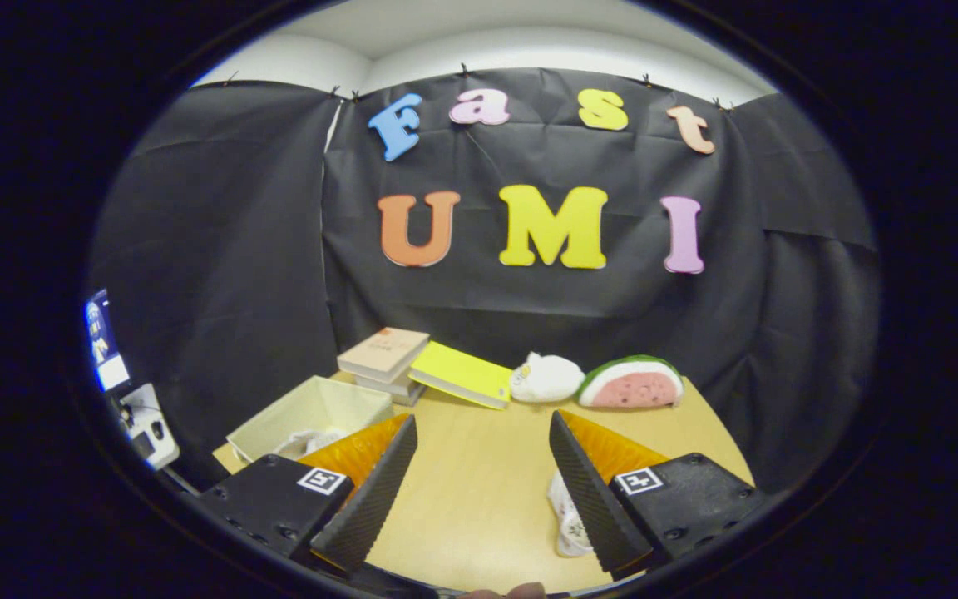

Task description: Open the storage box then place both shoes into the box .Put the left shoe in first, then the right shoe, with the right side of both shoes facing outward in a uniform manner.

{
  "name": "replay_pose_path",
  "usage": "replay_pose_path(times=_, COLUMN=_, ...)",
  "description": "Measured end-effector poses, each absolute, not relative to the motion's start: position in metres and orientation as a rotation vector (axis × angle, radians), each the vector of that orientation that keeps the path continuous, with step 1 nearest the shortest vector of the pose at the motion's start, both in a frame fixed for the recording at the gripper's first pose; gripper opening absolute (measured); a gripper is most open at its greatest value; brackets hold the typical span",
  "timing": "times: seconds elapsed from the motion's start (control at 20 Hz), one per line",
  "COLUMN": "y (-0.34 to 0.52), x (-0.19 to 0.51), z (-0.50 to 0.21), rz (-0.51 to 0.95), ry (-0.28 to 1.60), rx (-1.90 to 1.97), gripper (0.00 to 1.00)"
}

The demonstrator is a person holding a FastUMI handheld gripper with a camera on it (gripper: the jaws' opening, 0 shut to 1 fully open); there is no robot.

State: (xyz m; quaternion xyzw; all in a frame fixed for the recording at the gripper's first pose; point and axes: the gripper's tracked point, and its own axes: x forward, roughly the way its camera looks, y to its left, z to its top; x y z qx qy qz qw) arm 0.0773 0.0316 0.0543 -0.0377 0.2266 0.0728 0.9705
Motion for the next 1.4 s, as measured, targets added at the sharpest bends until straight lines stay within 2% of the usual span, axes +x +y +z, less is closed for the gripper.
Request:
replay_pose_path(times=0.35, y=-0.067, x=0.092, z=-0.039, rz=0.099, ry=0.801, rx=-0.222, gripper=1.00)
replay_pose_path(times=0.7, y=-0.101, x=0.109, z=-0.139, rz=0.074, ry=1.130, rx=-0.162, gripper=1.00)
replay_pose_path(times=1.1, y=-0.105, x=0.129, z=-0.200, rz=0.106, ry=1.329, rx=-0.136, gripper=0.98)
replay_pose_path(times=1.25, y=-0.112, x=0.138, z=-0.210, rz=0.114, ry=1.369, rx=-0.143, gripper=0.88)
replay_pose_path(times=1.4, y=-0.105, x=0.140, z=-0.215, rz=0.159, ry=1.405, rx=-0.092, gripper=0.67)
